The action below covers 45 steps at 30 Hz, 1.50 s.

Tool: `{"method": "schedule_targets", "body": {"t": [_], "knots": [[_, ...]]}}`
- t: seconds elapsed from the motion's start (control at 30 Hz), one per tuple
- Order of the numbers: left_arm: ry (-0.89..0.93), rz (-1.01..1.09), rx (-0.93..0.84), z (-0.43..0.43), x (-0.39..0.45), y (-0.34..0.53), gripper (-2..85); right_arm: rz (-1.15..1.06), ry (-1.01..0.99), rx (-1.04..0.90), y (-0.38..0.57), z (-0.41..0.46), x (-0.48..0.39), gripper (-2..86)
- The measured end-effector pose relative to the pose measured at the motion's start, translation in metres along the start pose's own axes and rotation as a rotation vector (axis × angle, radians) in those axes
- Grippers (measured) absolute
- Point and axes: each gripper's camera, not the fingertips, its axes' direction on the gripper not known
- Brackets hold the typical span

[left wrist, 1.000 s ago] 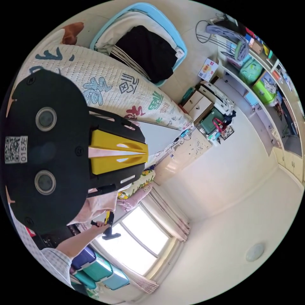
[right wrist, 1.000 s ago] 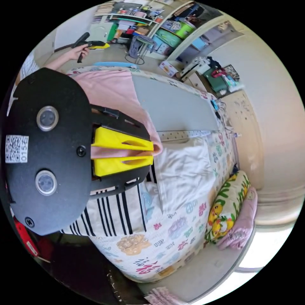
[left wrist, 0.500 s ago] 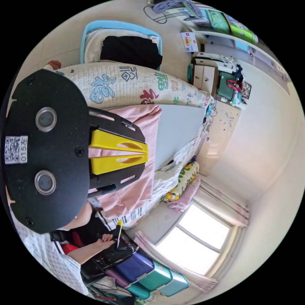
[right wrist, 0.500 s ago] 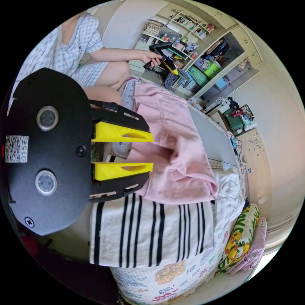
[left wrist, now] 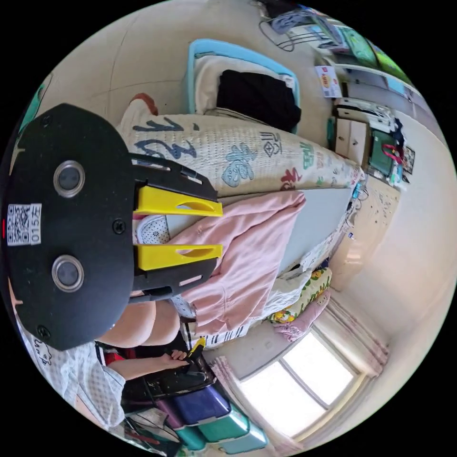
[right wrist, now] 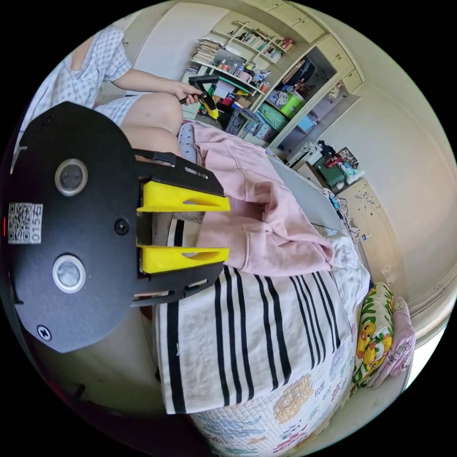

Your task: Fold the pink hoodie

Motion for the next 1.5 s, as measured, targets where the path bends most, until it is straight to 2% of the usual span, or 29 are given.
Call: {"method": "schedule_targets", "body": {"t": [0.17, 0.27, 0.5, 0.57, 0.73, 0.8, 0.93, 1.13, 1.37, 1.5], "knots": [[0.024, -0.032, -0.059, 0.043, -0.007, -0.034, 8.9, -0.081, 0.062, 0.015, -0.014, 0.021, -0.056, 12.4], [0.011, -0.037, -0.126, 0.074, -0.01, -0.06, 7.8, -0.105, 0.015, 0.013, -0.028, 0.038, -0.077, 12.8], [-0.059, 0.175, -0.233, 0.094, 0.013, -0.087, 1.0, -0.132, -0.045, -0.252, -0.071, 0.148, -0.126, 11.3], [-0.071, 0.195, -0.249, 0.093, 0.014, -0.091, 0.4, -0.089, -0.02, -0.229, -0.077, 0.161, -0.137, 10.4], [-0.152, 0.211, -0.209, 0.074, 0.003, -0.086, -0.1, -0.134, 0.033, -0.232, -0.094, 0.163, -0.166, 9.6], [-0.122, 0.187, -0.188, 0.067, -0.005, -0.082, 0.0, -0.141, 0.005, -0.253, -0.106, 0.161, -0.179, 8.8], [-0.199, 0.216, -0.199, 0.071, 0.003, -0.079, 0.0, -0.152, -0.022, -0.266, -0.119, 0.167, -0.196, 8.3], [-0.197, 0.19, -0.199, 0.063, -0.001, -0.072, 0.1, -0.162, -0.079, -0.307, -0.156, 0.174, -0.214, 7.8], [-0.289, 0.158, -0.197, 0.041, -0.004, -0.052, 0.2, -0.252, -0.113, -0.337, -0.197, 0.186, -0.255, 7.4], [-0.402, 0.169, -0.236, 0.037, 0.004, -0.049, 0.2, -0.327, -0.12, -0.393, -0.228, 0.193, -0.275, 6.9]]}}
